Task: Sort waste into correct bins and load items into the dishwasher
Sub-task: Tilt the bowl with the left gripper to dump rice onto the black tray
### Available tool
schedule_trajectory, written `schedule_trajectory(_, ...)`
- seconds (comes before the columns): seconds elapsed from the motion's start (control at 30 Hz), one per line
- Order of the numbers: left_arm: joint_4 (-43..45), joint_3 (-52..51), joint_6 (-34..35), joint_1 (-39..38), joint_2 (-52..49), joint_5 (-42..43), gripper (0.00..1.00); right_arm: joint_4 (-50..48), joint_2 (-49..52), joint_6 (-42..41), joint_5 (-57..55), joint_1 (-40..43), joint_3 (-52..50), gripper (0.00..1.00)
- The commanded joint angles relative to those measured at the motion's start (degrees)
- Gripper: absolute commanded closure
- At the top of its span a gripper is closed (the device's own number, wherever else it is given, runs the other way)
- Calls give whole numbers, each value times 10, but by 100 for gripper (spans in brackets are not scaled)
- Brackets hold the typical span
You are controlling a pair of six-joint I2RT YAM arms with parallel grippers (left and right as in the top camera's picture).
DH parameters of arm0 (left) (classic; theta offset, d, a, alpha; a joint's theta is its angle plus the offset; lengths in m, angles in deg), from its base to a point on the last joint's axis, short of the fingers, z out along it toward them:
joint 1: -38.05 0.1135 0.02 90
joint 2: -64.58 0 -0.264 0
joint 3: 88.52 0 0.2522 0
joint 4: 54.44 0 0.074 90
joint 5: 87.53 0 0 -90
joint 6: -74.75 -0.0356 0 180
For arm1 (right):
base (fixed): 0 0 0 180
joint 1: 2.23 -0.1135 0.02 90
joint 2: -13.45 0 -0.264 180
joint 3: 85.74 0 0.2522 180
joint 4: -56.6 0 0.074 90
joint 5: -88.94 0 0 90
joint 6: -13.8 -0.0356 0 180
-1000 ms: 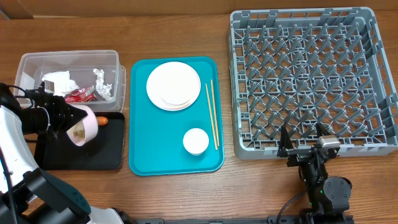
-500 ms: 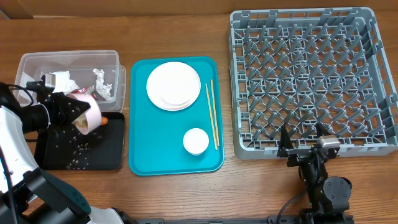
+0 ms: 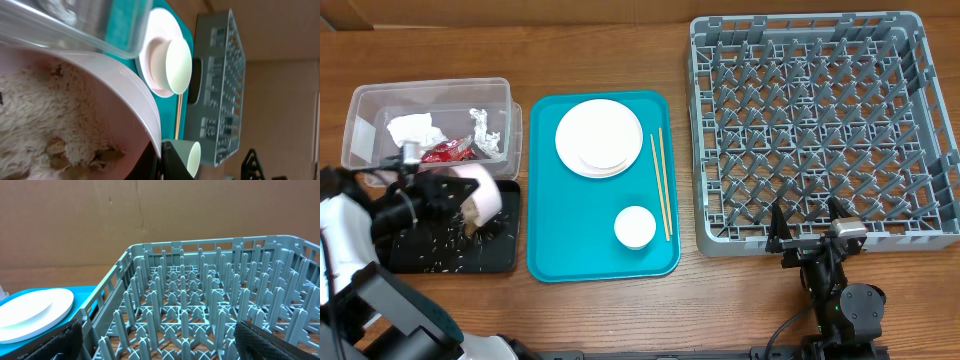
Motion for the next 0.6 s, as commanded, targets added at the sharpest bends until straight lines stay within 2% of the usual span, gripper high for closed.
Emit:
schedule_trajectory(0.0, -11, 1, -36, 47, 13, 67, 96, -3, -6, 2, -2, 1, -6, 0)
schedule_trajectory(0.17, -37, 1, -55, 95, 13, 88, 96, -3, -6, 2, -2, 1, -6, 0)
schedule_trajectory(0.57, -43, -5, -55, 118, 13, 102, 96, -3, -6, 2, -2, 1, -6, 0)
